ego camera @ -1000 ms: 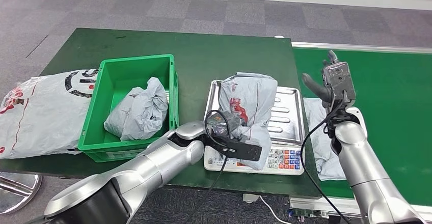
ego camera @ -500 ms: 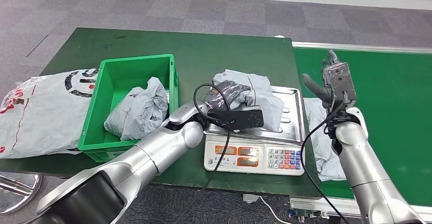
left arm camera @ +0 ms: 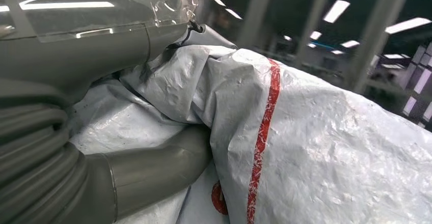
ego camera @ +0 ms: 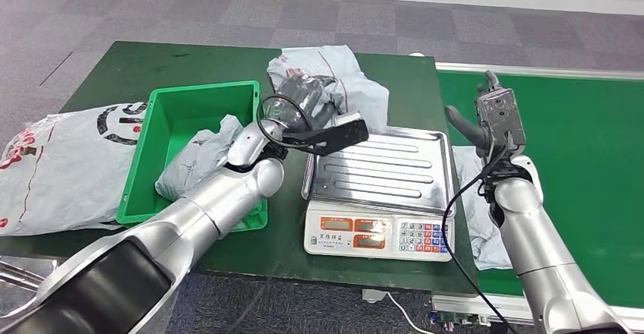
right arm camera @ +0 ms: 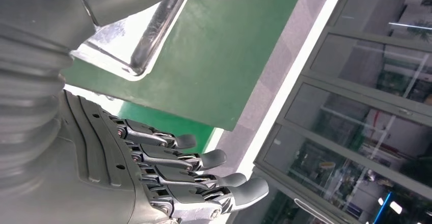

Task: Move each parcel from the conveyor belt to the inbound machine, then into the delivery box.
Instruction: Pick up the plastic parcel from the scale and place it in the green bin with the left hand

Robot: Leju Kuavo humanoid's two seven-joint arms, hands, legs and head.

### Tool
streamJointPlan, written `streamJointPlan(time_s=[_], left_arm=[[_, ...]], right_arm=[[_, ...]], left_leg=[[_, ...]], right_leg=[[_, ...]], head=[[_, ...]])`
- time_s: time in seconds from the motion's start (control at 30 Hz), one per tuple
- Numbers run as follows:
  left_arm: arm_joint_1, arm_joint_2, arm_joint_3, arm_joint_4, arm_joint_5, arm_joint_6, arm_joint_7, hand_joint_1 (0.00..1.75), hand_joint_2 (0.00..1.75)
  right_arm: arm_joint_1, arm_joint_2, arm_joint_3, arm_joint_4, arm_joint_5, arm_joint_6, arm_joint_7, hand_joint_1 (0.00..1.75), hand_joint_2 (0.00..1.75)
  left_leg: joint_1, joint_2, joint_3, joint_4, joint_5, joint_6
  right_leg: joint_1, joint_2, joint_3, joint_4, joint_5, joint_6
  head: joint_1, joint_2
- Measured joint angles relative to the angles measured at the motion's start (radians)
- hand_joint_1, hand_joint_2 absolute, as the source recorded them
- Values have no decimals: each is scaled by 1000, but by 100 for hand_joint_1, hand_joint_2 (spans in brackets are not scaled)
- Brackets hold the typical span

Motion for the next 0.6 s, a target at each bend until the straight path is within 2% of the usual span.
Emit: streamJointPlan(time_s=[0.23, 0.37, 0.6], left_arm=[[-11, 13, 8, 26, -10, 7, 6, 175, 175], [-21, 31, 11, 52, -83, 60, 122, 175, 175], [-37, 85, 45, 111, -178, 123, 229, 175, 175]], right_arm=[[-9, 10, 0, 2, 2, 0, 0, 0, 175], [-24, 18, 0, 10, 12, 7, 12, 0, 175], [-63, 34, 0, 35, 30, 23, 29, 0, 175]], left_leg=[[0, -1, 0, 0, 0, 0], [0, 0, -1, 0, 0, 0], [0, 0, -1, 0, 2, -1]], right_leg=[[0, -1, 0, 0, 0, 0], [0, 0, -1, 0, 0, 0], [0, 0, -1, 1, 1, -1]], head=[[0, 0], [0, 0], [0, 0]])
